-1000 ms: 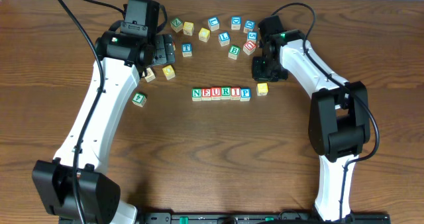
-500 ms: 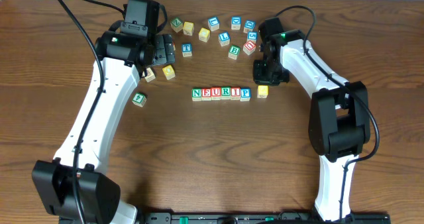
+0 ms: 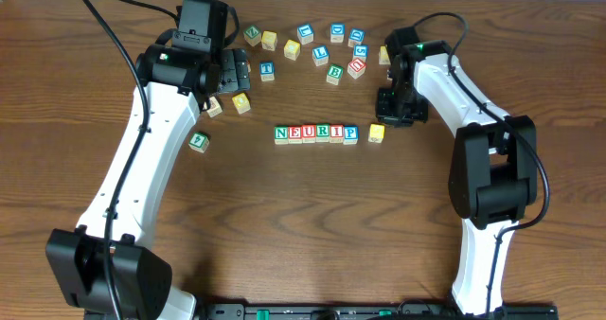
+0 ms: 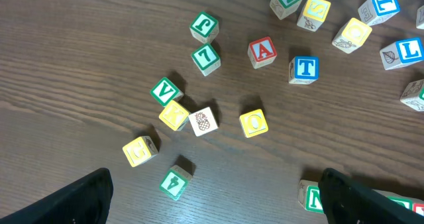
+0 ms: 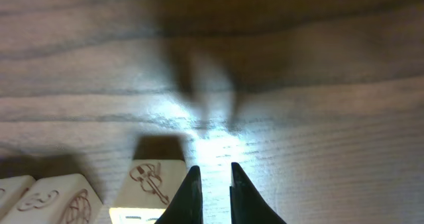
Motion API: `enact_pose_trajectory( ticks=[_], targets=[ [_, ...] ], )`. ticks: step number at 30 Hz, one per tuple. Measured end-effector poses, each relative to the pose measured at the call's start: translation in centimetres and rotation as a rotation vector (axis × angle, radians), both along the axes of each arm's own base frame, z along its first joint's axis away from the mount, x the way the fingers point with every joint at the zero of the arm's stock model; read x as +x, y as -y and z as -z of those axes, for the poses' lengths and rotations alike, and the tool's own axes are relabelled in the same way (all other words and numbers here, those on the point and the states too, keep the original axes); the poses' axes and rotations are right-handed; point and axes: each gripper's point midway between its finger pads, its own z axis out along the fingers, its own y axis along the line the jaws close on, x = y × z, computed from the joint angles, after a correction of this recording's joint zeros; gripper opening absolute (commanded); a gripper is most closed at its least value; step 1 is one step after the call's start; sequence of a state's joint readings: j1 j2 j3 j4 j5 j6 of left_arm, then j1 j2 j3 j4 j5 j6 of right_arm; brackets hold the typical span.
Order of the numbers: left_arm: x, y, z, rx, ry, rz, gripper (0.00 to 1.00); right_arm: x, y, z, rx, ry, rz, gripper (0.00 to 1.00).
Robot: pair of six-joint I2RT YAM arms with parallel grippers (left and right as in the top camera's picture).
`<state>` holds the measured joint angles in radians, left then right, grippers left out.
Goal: Spell out NEURIPS
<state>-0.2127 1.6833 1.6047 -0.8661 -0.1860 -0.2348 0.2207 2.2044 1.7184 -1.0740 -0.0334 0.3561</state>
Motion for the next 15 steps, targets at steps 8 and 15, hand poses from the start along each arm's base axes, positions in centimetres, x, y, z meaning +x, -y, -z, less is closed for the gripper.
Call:
enact_pose_trajectory(
  ticks=[8,15],
  targets=[
    [0.0,0.0,0.0,0.0,0.0,0.0,0.98,-1.3,0.3,0.0,-0.012,-0.052,0.001,0.09],
    [0.0,0.0,0.0,0.0,0.0,0.0,0.97,-2.9,0.6,-0.1,-0.02,-0.119,0.001,0.09]
  ],
)
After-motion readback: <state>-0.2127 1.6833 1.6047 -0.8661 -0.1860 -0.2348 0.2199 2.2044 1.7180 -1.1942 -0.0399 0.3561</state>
